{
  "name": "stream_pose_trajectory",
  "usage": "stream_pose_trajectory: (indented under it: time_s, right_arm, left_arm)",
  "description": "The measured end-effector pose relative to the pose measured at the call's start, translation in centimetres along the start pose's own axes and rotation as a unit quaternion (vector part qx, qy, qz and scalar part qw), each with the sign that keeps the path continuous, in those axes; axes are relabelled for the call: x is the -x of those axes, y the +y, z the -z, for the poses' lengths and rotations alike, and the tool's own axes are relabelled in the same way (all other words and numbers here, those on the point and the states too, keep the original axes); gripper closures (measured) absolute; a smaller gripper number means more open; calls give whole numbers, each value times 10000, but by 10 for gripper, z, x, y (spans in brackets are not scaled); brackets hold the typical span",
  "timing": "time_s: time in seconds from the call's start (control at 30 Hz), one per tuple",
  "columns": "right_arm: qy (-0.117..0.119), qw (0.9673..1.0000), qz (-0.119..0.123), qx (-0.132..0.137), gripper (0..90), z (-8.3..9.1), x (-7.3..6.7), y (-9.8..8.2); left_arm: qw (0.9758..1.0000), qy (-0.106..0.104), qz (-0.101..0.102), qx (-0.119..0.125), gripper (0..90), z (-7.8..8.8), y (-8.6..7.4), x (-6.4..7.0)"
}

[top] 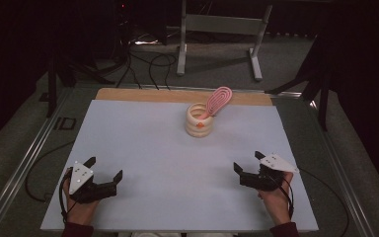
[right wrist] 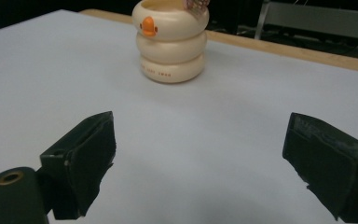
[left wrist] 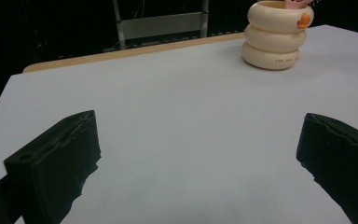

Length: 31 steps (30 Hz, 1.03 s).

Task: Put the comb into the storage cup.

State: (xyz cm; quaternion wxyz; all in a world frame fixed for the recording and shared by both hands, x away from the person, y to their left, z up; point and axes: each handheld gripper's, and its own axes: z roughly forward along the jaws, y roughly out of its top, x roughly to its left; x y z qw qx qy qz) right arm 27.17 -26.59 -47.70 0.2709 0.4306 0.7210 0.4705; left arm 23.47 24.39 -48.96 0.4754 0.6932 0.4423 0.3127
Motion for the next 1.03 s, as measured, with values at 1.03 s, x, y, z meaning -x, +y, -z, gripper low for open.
stream_pose_trajectory:
  time_s: [1.03]
  right_arm:
    - [-299, 9980, 160, 530, 96, 26, 4, -24]
  left_arm:
    - [9995, -38, -14, 307, 3, 11, 5, -5]
